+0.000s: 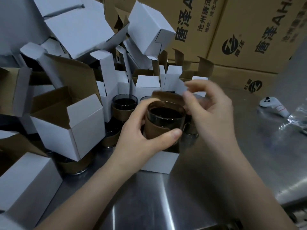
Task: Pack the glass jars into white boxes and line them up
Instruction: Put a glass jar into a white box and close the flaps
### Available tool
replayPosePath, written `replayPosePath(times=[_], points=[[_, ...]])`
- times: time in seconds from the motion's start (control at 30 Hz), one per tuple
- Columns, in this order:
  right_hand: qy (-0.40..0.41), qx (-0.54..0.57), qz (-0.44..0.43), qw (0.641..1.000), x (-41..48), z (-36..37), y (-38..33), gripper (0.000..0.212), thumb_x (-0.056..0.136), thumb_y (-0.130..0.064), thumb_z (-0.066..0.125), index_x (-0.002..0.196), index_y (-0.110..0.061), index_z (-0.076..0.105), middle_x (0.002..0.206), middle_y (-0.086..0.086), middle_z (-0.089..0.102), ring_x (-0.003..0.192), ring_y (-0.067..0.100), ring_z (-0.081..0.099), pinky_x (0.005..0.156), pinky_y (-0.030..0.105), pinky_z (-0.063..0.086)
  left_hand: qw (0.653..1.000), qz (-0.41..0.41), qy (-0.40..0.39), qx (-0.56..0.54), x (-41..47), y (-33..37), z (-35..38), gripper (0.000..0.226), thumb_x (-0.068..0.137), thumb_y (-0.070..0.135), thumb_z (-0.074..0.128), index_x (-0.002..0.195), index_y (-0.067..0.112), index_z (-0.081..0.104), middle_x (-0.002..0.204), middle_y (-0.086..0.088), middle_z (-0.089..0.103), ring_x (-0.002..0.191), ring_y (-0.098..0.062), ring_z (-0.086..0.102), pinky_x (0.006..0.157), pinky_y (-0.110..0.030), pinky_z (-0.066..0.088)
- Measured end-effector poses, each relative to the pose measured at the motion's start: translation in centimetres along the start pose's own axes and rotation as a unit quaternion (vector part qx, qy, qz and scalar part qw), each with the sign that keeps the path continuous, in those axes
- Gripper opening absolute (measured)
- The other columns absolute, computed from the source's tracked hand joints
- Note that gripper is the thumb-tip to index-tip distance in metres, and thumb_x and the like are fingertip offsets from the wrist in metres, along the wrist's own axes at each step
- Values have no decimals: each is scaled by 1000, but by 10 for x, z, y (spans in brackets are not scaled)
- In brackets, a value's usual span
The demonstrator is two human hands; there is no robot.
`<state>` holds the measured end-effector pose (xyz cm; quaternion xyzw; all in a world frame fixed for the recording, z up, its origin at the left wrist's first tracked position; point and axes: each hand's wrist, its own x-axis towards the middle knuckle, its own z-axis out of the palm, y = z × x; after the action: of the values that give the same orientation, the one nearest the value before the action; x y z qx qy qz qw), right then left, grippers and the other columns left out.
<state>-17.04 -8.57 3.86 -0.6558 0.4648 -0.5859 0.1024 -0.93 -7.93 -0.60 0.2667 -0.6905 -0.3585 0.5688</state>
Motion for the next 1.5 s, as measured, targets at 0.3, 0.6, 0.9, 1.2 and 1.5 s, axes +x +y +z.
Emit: replayPosePath(times=[0.3,0.6,0.9,1.2,1.5], points=[[-194,29,81,977,-16,-6,-17,61,56,-56,73,112,-39,57,105,-14,62,99,10,66,84,36,57,994,-33,73,77,-6,-8,9,52,66,48,74,115,46,55,115,16,63,118,-18,57,93,-42,53],[-260,55,64,962,-1,-15,-7,54,65,-45,76,115,-38,58,100,-10,67,94,11,69,81,30,58,987,-94,12,132,-4,-10,7,82,40,67,81,111,59,40,123,15,50,123,-8,47,94,-36,51],[-324,-64,19,944,16,-25,-12,52,77,-58,61,124,-40,52,109,-19,62,97,12,67,80,34,57,985,-63,-43,152,-1,-10,1,93,50,52,85,119,65,24,118,32,53,108,7,58,88,-25,53],[-406,-124,59,904,33,-43,-24,77,70,-63,61,138,-30,48,122,-13,58,103,12,67,88,40,57,976,-48,-39,210,3,-13,-11,92,47,57,85,123,54,34,115,23,45,105,5,51,84,-27,53],[-390,-270,-15,880,27,-33,-36,58,66,-63,62,116,-32,56,106,-16,57,99,3,56,83,33,55,970,-64,-61,227,4,-17,-15,74,46,62,82,110,50,47,102,26,37,103,17,40,80,3,34]])
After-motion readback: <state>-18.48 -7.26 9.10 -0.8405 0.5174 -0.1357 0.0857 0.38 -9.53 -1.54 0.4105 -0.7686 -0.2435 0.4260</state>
